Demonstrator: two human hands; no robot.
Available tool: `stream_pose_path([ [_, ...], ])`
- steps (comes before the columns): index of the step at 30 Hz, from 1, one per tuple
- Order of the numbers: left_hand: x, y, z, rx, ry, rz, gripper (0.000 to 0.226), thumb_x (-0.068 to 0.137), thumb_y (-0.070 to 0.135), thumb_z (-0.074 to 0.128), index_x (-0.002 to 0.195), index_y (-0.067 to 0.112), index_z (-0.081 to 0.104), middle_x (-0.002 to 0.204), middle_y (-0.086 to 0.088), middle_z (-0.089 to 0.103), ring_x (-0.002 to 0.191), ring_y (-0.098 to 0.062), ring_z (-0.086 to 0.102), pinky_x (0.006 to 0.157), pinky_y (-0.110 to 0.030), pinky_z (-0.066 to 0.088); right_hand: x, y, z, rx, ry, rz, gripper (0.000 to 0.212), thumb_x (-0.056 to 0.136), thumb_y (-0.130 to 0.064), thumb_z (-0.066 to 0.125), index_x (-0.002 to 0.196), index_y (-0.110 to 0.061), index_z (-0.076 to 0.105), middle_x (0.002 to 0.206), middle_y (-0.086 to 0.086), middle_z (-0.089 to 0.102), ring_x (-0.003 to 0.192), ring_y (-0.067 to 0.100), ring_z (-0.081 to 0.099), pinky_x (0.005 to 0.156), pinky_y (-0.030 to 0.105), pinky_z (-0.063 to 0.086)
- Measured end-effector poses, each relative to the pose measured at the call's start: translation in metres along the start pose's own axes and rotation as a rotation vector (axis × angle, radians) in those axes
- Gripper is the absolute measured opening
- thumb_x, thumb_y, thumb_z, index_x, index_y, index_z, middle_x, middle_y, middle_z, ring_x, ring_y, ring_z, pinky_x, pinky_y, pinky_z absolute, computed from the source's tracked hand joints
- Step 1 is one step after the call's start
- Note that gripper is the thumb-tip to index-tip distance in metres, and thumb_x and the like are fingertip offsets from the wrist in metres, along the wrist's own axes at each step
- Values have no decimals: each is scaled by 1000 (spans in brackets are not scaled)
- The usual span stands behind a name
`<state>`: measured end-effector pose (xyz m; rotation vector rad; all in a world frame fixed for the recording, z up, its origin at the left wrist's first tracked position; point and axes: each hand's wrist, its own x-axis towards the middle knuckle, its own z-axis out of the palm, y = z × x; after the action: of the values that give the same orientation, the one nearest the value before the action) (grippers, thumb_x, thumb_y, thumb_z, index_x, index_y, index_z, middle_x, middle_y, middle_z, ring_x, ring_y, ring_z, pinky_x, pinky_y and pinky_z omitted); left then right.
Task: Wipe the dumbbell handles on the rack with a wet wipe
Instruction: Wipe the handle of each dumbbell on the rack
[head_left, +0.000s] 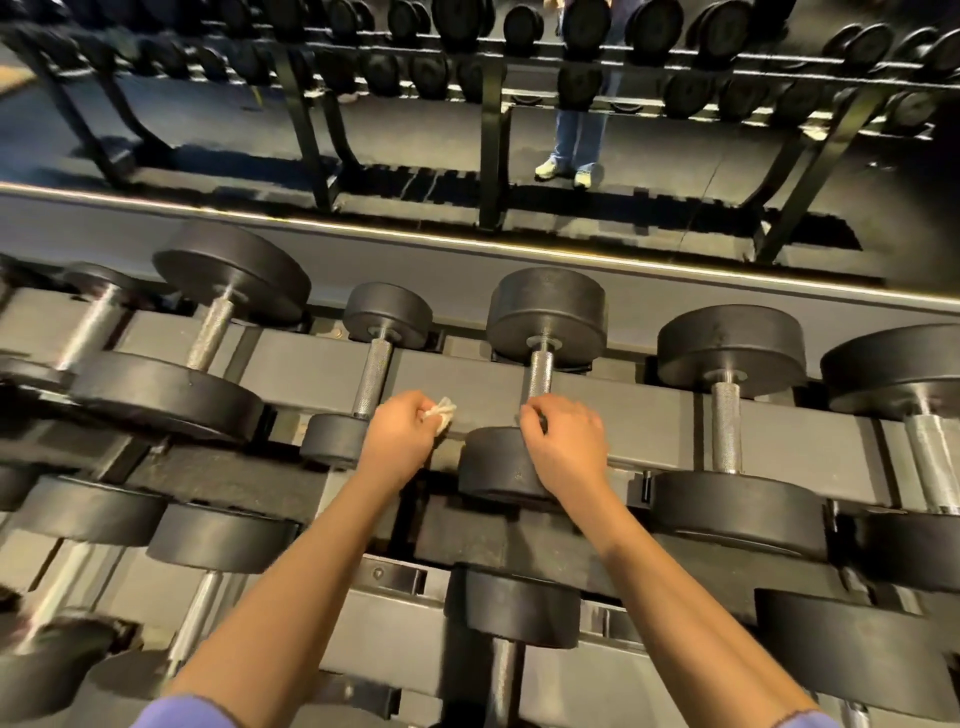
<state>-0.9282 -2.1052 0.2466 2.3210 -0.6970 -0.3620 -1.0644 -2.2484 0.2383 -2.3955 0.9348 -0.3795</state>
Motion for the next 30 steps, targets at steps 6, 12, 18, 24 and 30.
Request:
stream_pose_path([
  [6, 10, -42, -32, 120, 69, 100, 11, 94, 18, 56, 89, 9, 60, 87, -2, 58, 78, -19, 53, 67, -33, 40, -7, -16, 16, -299, 91, -132, 39, 90, -39, 36, 86, -21, 70, 93, -6, 67, 93, 15, 59, 91, 36, 38],
  [12, 60, -81, -49, 62, 76, 167, 11, 94, 16, 56, 87, 8, 58, 84, -3, 56, 76, -21, 53, 65, -31, 40, -5, -20, 29, -434, 177, -128, 43, 88, -41, 39, 85, -18, 75, 95, 0, 70, 89, 22, 63, 89, 40, 42],
  [18, 64, -97, -43, -181, 94, 1, 15, 96, 24, 54, 84, 16, 54, 86, -2, 57, 79, -19, 54, 69, -33, 40, -8, -70, 56, -463, 213, -131, 40, 91, -34, 37, 86, -17, 73, 90, 0, 70, 88, 21, 64, 89, 41, 46],
  [24, 69, -106, -40, -213, 97, 70, 11, 94, 17, 55, 84, 16, 53, 83, -2, 57, 78, -20, 55, 67, -29, 39, 4, -138, 130, 178, 26, 159, 32, 100, -27, 38, 102, -10, 65, 98, 4, 65, 92, 19, 58, 84, 34, 47],
  [30, 70, -109, -38, -288, 94, 76, 10, 94, 15, 53, 83, 15, 54, 84, -1, 54, 75, -14, 53, 65, -28, 44, 3, -166, 176, 377, 157, 409, 40, 98, -34, 28, 90, -15, 62, 87, 1, 64, 83, 16, 58, 77, 38, 48],
])
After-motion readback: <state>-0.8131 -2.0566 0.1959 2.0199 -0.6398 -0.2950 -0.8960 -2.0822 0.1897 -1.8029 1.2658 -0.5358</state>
